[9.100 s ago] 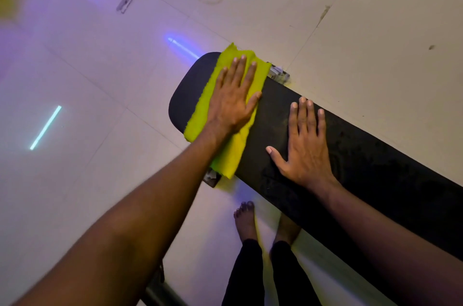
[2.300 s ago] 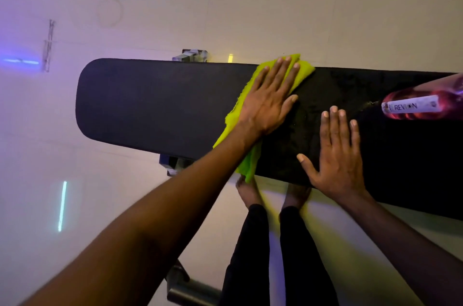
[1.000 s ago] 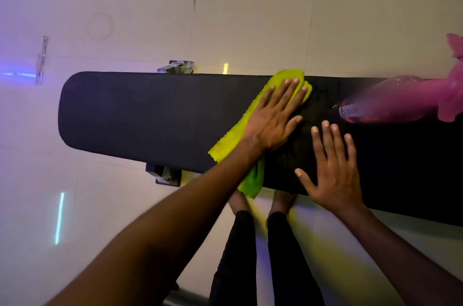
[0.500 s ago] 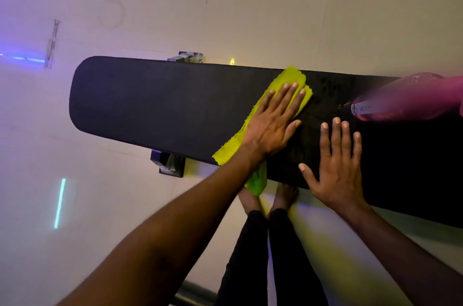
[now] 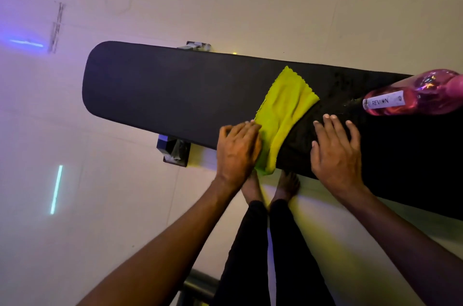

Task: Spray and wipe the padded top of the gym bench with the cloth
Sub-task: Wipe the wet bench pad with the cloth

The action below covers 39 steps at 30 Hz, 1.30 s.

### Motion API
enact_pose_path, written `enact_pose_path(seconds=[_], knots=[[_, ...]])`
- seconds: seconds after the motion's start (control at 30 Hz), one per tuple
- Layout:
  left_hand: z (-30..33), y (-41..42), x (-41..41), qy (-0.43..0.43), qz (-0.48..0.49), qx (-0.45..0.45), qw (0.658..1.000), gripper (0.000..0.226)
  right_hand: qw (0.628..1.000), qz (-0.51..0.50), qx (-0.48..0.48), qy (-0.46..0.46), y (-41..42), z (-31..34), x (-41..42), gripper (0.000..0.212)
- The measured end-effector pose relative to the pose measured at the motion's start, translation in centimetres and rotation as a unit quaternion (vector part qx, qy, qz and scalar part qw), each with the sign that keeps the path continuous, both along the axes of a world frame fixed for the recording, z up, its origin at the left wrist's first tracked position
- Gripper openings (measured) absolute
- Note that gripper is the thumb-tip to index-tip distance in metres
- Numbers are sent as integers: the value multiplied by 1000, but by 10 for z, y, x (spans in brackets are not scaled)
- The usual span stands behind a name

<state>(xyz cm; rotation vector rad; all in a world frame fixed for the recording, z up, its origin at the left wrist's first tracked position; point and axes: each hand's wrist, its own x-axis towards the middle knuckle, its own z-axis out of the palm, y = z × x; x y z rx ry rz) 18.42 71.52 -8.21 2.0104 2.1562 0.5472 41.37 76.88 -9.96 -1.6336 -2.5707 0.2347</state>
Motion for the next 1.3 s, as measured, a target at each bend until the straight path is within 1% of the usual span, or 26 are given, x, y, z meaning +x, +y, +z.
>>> enact_pose_path(seconds=[0.07,0.17,0.27,0.33,0.4,0.5,0.57,0.63,0.7,0.77,0.83,0.87,0.93,1.0,1.03,1.1,1.2,1.23,1.3], knots=[[1,-16,7,6,4,-43,999,24,1000,0,21,20,9,1,-4,39],[0,-27,23,-9,24,-122,992,26,999,14,32,40,27,3,-13,34],[-2,-30,40,-3,47,-191,980,32,999,32,2,43,42,3,-23,31],[-2,-32,47,1,51,-203,978,27,999,26,-20,39,50,5,-28,24],[-1,-33,50,-26,64,-195,978,21,999,16,-35,33,58,9,-31,15],[6,-35,53,-116,97,-200,968,18,998,7,-42,35,62,14,-27,11],[10,-35,59,-168,78,-219,958,19,998,-5,-44,38,60,17,-19,11],[10,-33,61,-185,37,-233,954,22,998,-19,-37,45,54,19,-6,10],[9,-25,58,-165,6,-207,964,24,998,-31,-27,45,45,17,7,16],[3,-10,57,-120,-23,-143,982,24,998,-41,-28,41,36,13,18,30],[-8,12,65,-84,-52,-98,990,35,998,-41,-45,33,26,7,25,44],[-14,23,72,-74,-68,-101,990,44,998,-41,-50,28,21,4,28,49],[-28,39,81,-26,-104,-151,983,59,997,-48,-51,20,12,-2,33,56],[-41,43,77,57,-139,-176,973,66,997,-64,-50,13,4,-8,39,61],[-45,43,70,82,-146,-173,971,67,996,-68,-51,7,1,-11,42,64],[-49,40,53,102,-121,-160,974,68,996,-70,-55,-1,-5,-17,51,69],[-49,28,41,123,-32,-167,978,73,997,-56,-50,-6,-15,-26,62,77],[-48,22,44,130,-22,-172,976,76,998,-49,-46,-10,-17,-29,64,79],[-47,14,58,134,-60,-181,973,80,998,-42,-39,-19,-20,-35,67,82]])
